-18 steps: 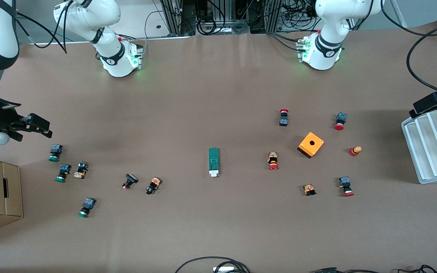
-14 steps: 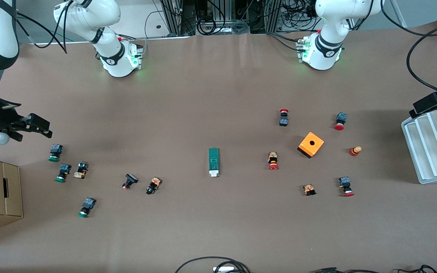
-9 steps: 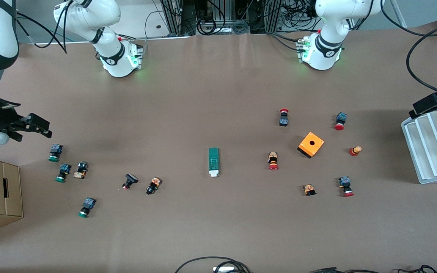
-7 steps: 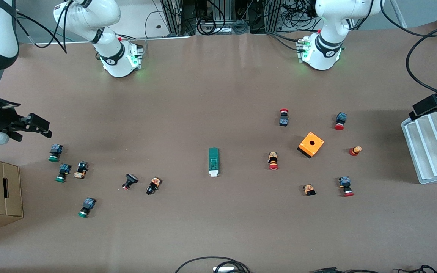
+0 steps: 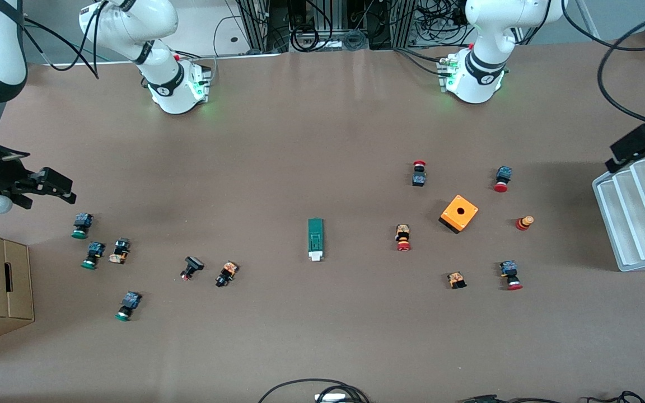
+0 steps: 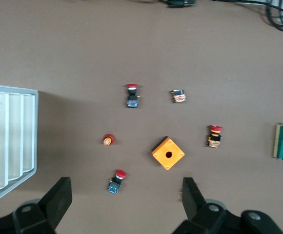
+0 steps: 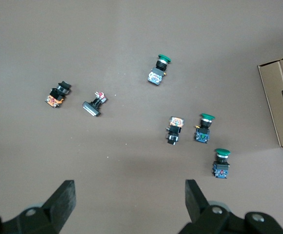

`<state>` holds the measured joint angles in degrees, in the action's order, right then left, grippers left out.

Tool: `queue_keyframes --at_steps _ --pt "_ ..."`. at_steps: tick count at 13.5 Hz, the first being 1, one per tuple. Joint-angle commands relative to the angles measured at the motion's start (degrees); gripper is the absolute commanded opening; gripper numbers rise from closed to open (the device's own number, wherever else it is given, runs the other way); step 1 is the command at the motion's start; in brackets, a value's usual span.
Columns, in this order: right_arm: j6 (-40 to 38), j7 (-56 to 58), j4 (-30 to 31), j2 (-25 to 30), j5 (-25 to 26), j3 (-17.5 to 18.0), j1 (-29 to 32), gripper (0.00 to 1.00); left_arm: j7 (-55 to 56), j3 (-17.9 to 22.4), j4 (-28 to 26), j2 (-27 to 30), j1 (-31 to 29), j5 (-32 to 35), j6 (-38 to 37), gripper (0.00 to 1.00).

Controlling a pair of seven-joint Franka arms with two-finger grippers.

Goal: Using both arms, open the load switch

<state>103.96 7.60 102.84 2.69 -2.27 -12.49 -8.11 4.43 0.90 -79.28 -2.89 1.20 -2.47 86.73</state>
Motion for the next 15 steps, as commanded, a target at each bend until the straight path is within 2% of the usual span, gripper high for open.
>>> queue_keyframes --at_steps 1,7,15 --pt "0.1 -0.65 -1.41 -0.93 1.04 0.01 0.12 1.0 -0.13 -2.48 1.41 -0.18 0.03 0.01 -0.6 1.0" --pt "0.19 -0.65 -1.41 -1.02 0.95 0.01 -0.06 1.0 -0.13 -7.14 1.24 -1.94 0.03 3.16 0.54 1.0" --pt "0.28 -0.65 -1.5 -0.93 0.86 0.01 0.03 1.0 -0.21 -8.46 0.97 -2.64 1.25 2.82 4.14 1.0"
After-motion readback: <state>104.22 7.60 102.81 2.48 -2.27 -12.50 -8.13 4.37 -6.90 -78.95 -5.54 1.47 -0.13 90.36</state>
